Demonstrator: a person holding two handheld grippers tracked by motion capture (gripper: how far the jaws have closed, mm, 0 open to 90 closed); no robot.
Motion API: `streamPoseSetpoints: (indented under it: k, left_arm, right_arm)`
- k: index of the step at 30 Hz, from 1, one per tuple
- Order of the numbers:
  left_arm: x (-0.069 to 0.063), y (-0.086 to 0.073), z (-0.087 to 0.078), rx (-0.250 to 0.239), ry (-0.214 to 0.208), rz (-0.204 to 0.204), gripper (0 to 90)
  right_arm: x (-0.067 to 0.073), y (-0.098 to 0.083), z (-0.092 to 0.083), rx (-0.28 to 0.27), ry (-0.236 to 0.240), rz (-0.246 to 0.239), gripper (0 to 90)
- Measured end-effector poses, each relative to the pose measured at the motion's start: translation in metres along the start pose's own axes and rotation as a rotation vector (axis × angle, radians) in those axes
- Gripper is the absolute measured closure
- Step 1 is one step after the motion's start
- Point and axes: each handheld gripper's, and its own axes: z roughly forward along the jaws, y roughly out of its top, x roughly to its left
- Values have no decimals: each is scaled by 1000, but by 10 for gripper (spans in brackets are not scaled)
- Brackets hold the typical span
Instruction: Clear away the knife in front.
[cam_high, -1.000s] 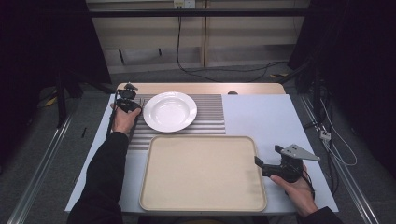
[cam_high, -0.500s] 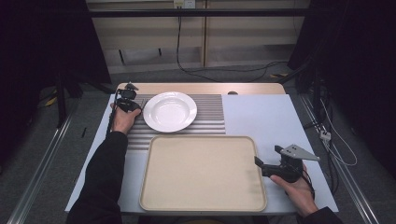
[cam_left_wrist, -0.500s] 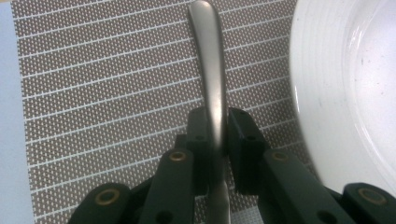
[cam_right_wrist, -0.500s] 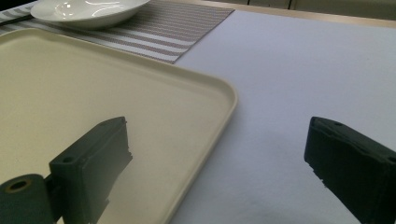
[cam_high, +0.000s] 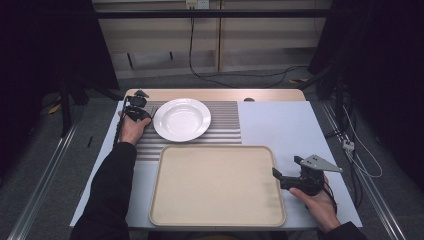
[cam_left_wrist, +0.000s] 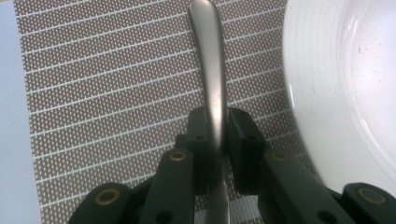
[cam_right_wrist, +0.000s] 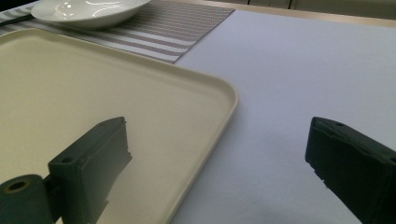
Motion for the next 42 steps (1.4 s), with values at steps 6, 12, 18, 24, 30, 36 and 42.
streamPoseSetpoints:
  k: [6,12,18,24,30,36,42]
  left_arm:
    - [3,-3,-3,-1,1,3,798]
    - [6,-5,-12,-17,-5,4,798]
    - [7,-8,-21,-34,-8,2,798]
    - [6,-12,-33,-50,-16,27,798]
    - [5,-18,-44,-56,-28,28,798]
    - [5,-22,-60,-71,-21,52,798]
    - [0,-24,-74,-93,-27,86,798]
  right_arm:
    - [0,0,0,-3,1,0,57]
    - [0,0,0,-1,-1,1,57]
    - [0,0,0,-1,-2,-2,57]
    - [0,1,0,-3,0,-5,57]
    - [0,1,-1,-3,-8,-2,56]
    - [0,1,-1,-3,-12,0,53]
    - [0,1,-1,-1,-9,3,52]
